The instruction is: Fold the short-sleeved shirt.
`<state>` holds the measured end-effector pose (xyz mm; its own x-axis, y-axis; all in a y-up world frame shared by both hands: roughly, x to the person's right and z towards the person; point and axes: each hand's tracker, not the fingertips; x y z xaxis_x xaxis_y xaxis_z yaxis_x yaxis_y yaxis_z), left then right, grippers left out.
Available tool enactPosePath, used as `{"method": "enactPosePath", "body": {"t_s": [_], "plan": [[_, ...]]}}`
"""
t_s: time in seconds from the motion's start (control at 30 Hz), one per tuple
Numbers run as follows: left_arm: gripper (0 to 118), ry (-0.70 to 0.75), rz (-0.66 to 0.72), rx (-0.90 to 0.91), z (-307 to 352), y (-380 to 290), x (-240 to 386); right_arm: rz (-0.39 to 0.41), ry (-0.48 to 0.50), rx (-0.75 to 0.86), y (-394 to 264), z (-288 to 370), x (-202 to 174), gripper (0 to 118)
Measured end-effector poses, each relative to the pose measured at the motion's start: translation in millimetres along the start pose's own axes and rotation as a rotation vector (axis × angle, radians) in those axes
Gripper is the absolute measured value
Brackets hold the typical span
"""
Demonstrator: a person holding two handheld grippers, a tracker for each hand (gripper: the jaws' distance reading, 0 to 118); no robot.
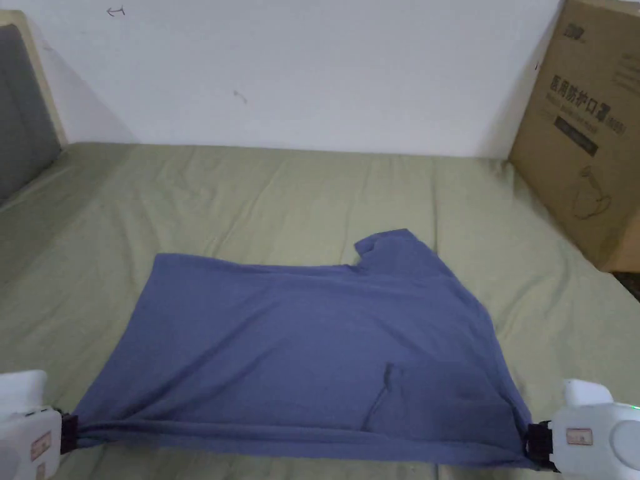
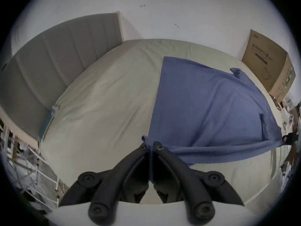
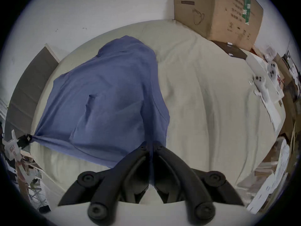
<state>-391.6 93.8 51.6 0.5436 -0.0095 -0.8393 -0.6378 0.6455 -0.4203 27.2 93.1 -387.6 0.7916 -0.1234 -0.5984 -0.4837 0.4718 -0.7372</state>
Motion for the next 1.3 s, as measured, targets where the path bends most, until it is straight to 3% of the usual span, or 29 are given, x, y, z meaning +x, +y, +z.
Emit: {"method": "enactPosePath", "body": {"t_s": [0.2,0.43,0.47,0.5,0.53,0.57,0.6,0.7,0.8,0.87,0.9,0.93,0.97,1.0,1.03,1.2,1.23,1.27,1.3], "plan": [[2,0.025,-0.042,-0.024,40,-59,11,-0.009,0.007,-0.011,-50,20,14,3],[6,0.043,-0.015,0.007,32,-69,-5,-0.047,0.022,-0.019,-71,16,19,6],[14,0.048,-0.023,0.012,31,-68,-4,-0.055,0.024,-0.013,-71,16,20,17],[30,0.053,-0.036,0.012,31,-67,-5,-0.054,0.026,-0.010,-70,16,20,37],[61,0.058,-0.054,0.002,31,-66,-5,-0.051,0.010,-0.005,-70,17,19,68],[81,0.058,-0.052,-0.009,31,-66,-6,-0.040,-0.005,0.001,-71,20,20,80],[81,0.038,-0.039,-0.023,32,-65,-9,-0.035,-0.006,0.009,-72,22,21,80],[99,-0.063,0.030,-0.033,41,-63,-15,-0.030,0.034,0.068,-72,40,19,82],[99,-0.086,0.055,-0.021,32,-67,-7,-0.023,0.032,0.080,-71,47,10,82],[88,-0.128,0.076,-0.013,31,-67,-5,0.007,0.061,0.066,-72,47,2,80],[73,-0.149,0.080,-0.024,51,-75,-13,0.024,0.071,0.053,-73,46,-3,79],[41,-0.162,0.085,-0.036,49,-77,-18,0.047,0.080,0.044,-76,46,-8,71],[11,-0.166,0.077,-0.042,44,-79,-22,0.068,0.082,0.047,-80,48,-16,51],[0,-0.148,0.062,-0.060,35,-81,-28,0.092,0.063,0.047,-84,48,-24,15],[0,-0.133,0.062,-0.066,56,-97,-21,0.106,0.026,0.064,-89,47,-29,0],[0,-0.113,0.079,-0.076,80,-120,-18,0.078,0.053,0.045,-95,50,-34,0],[7,-0.099,0.090,-0.038,84,-122,-18,0.071,0.053,0.048,-93,50,-32,0],[29,-0.106,0.097,-0.026,87,-121,-17,0.071,0.051,0.052,-93,50,-32,0],[63,-0.104,0.102,-0.037,69,-105,-50,0.075,0.046,0.055,-93,50,-32,0]]}}
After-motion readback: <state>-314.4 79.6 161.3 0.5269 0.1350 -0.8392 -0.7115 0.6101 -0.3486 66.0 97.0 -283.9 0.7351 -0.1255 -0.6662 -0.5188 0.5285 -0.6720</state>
